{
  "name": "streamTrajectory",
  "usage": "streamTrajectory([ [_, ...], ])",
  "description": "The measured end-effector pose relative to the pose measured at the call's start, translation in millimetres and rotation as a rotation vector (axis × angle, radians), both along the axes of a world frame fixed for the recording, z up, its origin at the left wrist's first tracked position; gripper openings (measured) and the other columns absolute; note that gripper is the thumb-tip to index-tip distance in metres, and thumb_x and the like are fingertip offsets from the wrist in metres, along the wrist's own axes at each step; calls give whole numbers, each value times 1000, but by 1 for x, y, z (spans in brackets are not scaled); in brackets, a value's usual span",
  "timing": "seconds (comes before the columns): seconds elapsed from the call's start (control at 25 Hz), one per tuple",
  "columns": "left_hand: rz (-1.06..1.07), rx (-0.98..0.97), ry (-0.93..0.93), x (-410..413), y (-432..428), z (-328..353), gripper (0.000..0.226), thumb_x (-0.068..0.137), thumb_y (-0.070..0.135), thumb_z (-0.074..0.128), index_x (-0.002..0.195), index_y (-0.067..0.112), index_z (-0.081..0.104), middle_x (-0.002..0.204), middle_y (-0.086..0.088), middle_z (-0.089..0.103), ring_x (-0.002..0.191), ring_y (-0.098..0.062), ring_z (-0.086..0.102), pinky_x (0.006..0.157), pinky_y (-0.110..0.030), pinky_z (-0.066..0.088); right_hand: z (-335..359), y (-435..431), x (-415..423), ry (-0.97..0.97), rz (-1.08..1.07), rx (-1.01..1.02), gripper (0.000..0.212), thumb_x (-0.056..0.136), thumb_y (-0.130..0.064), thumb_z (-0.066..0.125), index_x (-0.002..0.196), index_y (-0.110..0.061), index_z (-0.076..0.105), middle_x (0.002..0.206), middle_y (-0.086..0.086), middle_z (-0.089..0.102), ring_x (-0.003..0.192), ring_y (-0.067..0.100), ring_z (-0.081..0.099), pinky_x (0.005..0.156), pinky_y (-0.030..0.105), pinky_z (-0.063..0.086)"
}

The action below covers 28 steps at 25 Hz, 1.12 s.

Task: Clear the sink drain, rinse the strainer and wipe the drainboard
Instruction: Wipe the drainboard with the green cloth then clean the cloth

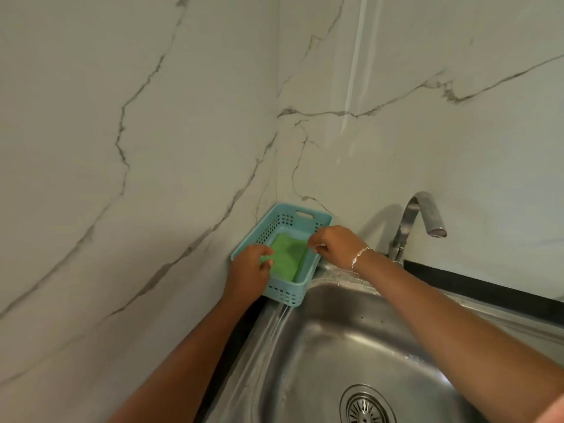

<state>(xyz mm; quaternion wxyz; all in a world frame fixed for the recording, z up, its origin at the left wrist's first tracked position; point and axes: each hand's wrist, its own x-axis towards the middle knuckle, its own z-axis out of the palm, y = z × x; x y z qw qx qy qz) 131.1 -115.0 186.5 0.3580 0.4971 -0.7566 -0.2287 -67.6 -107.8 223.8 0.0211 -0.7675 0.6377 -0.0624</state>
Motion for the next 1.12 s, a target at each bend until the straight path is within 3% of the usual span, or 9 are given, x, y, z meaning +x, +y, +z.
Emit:
streamTrajectory([
  [0.16,59,76,82,5,-22,1,18,88,7,52,103,6,63,110,-14,67,101,-26,61,80,-26,44,-13,-38,34,68,90,174,24,81,-6,56,101,-9,70,105,13,70,98,30,62,87,37,50],
  [0.32,138,84,133,11,-29,-10,15,88,10,54,98,7,65,104,-13,69,94,-26,64,78,-28,48,-46,-59,61,147,108,285,25,77,-6,64,102,-8,68,106,17,68,98,33,62,80,32,47],
  [0.6,92,87,156,14,-36,-15,14,86,5,55,96,5,66,101,-13,70,92,-23,64,80,-26,48,-80,-76,68,286,82,320,21,88,-4,44,102,3,58,107,24,63,96,37,62,68,30,38],
  [0.88,97,97,146,16,-42,-16,16,87,5,54,98,4,65,103,-14,69,91,-20,62,76,-22,45,-90,-88,77,385,71,302,28,93,-7,37,112,2,56,118,21,61,108,35,59,84,39,48],
  [1.0,99,84,133,17,-43,-16,15,87,6,54,98,4,64,103,-15,68,92,-22,62,75,-22,46,-91,-89,76,392,78,278,25,92,-7,40,110,1,57,114,20,62,105,35,60,81,38,49],
  [1.12,97,84,127,18,-44,-15,15,87,6,54,98,3,64,103,-15,68,94,-23,63,74,-22,47,-81,-90,71,325,64,208,21,85,-12,55,101,1,59,104,20,65,95,35,62,68,34,44],
])
